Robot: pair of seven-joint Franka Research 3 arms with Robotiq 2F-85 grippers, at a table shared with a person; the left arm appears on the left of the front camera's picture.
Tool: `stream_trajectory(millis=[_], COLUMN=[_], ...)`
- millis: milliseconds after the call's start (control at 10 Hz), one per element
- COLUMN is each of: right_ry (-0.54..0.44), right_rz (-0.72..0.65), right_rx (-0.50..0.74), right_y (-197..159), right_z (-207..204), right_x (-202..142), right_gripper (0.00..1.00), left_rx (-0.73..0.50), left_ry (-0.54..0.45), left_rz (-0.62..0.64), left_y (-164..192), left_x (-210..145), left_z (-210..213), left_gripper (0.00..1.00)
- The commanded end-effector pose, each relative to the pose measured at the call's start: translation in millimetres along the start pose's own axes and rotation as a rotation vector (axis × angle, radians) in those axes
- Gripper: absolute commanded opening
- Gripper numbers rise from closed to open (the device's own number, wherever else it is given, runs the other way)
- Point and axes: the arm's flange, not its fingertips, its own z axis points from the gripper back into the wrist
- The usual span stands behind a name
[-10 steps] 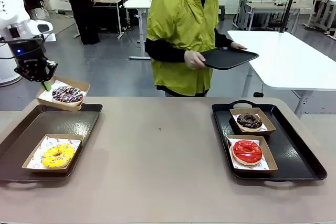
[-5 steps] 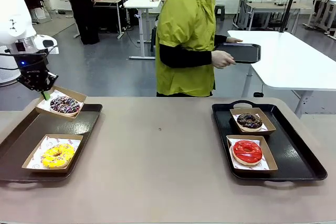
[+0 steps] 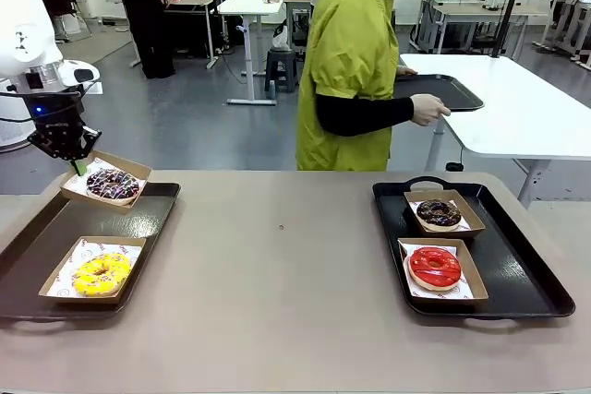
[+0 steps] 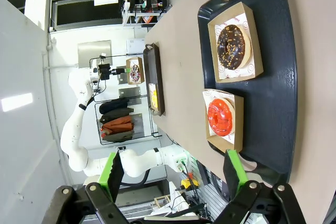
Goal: Individually package the donuts and arrange them on the tray.
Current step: Place the picked Paper togo box on the Handle tray.
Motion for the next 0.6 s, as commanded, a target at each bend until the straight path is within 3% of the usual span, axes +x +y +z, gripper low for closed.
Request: stream_trajectory(millis=[0,500], right_ry=[0.013,0.013], right_rz=[0.003,0.003], right_rx=[0.000,0.000], right_y=[0,0], right_z=[2,2], right_x=[1,1], right_gripper=[1.00,1.00], left_rx=[0.000,-0.021], left_ry=[0.003,-0.008], left_rz=[0.002,-0.026], left_y=[0,4], left_x=[-5,1], left_z=[2,-15], left_gripper=[0.01,0.01])
